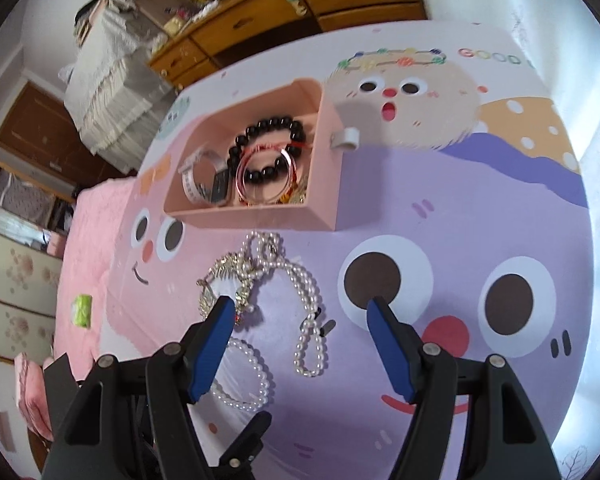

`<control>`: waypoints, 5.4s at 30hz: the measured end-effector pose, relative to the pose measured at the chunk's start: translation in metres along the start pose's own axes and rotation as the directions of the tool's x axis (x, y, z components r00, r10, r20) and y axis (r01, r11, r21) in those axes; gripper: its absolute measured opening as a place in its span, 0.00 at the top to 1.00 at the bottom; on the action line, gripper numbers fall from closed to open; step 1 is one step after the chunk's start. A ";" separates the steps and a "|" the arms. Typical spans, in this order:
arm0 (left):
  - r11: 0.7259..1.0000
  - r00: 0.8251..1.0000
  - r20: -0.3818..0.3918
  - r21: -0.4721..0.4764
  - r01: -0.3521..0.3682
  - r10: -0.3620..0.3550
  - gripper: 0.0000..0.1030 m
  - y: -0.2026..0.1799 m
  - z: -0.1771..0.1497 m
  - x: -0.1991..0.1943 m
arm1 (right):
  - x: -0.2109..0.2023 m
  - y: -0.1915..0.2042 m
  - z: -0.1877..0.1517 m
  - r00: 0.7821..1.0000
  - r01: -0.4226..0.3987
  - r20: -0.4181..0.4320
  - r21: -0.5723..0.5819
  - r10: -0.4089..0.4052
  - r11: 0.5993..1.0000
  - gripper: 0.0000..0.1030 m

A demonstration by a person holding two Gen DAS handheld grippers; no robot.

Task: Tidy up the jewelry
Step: 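Grasp the round pearl bracelet with the left tool while the right tool grasps the pearl necklace, then carry the pearl bracelet into the tray with the left tool while the right tool carries the necklace there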

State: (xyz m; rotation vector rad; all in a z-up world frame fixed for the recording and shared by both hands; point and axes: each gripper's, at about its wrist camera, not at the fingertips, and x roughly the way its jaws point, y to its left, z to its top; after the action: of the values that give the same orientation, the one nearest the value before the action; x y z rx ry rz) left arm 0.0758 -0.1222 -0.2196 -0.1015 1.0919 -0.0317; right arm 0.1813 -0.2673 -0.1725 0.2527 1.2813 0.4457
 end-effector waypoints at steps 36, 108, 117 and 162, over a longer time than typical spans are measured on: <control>0.997 0.998 0.005 -0.030 -0.066 0.066 0.92 0.016 0.009 -0.004 | 0.066 0.057 0.011 0.954 0.238 -0.076 -0.405 -0.292 0.883 0.90; 0.969 0.916 0.333 0.179 0.172 -0.224 0.95 0.097 0.136 -0.202 | -0.077 0.101 0.057 0.997 -0.045 0.062 -0.045 0.047 0.998 0.97; 0.941 0.856 0.409 0.250 0.227 -0.315 0.95 0.079 0.201 -0.206 | -0.141 0.118 0.087 0.965 -0.036 0.258 -0.030 0.043 0.999 0.96; 0.927 0.956 0.084 0.279 0.250 -0.283 0.08 0.101 0.200 -0.024 | -0.017 0.060 0.015 0.922 0.188 0.315 0.146 -0.226 0.971 0.38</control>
State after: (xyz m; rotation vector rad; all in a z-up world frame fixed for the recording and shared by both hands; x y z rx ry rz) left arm 0.2393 -0.0065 -0.1168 -0.0094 0.9352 -0.4123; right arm 0.1815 -0.2213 -0.1281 0.2712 0.9912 0.1392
